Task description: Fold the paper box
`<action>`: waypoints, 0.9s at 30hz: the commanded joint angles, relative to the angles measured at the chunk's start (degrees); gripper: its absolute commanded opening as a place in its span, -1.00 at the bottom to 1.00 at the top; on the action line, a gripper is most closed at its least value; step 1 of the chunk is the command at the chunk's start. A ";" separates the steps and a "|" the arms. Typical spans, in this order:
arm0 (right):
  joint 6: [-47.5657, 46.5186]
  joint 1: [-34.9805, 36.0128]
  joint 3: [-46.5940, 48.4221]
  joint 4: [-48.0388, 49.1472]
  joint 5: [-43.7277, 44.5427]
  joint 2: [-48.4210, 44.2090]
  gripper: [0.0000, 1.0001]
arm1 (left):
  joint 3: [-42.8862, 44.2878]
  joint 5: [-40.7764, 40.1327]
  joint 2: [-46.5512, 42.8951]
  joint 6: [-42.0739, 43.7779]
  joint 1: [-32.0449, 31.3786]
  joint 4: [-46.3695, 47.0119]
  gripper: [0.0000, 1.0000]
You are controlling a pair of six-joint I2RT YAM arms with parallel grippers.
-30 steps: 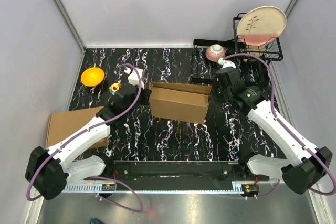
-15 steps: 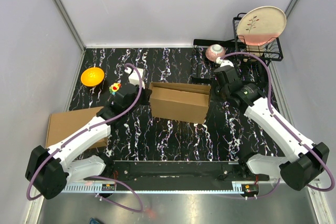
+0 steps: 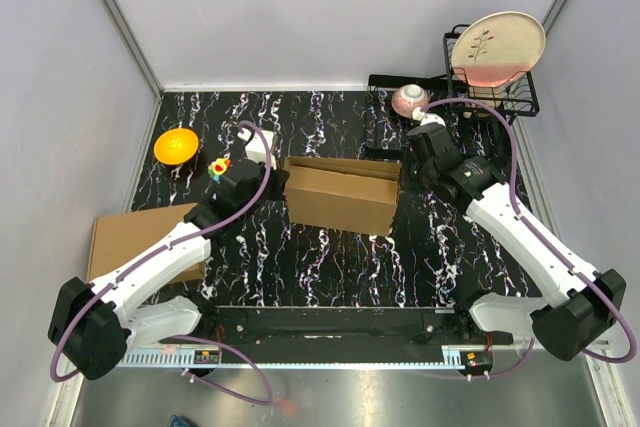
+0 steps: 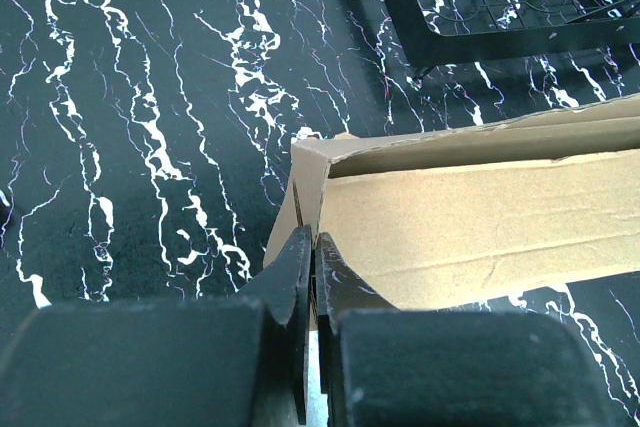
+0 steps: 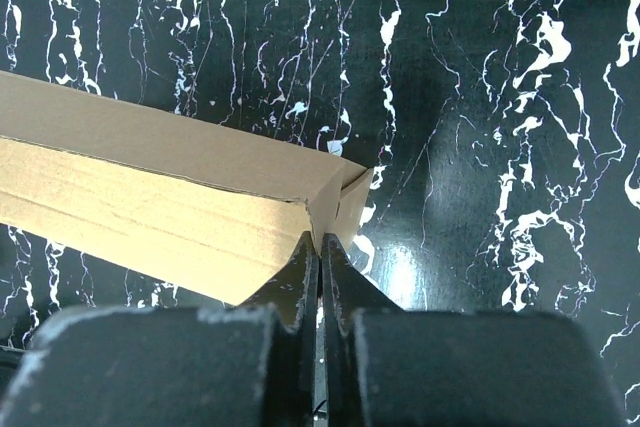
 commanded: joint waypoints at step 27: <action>2.10 0.49 -1.00 2.83 -3.06 -0.54 -1.00 | -1.15 0.66 1.04 0.32 -1.28 -7.77 -1.00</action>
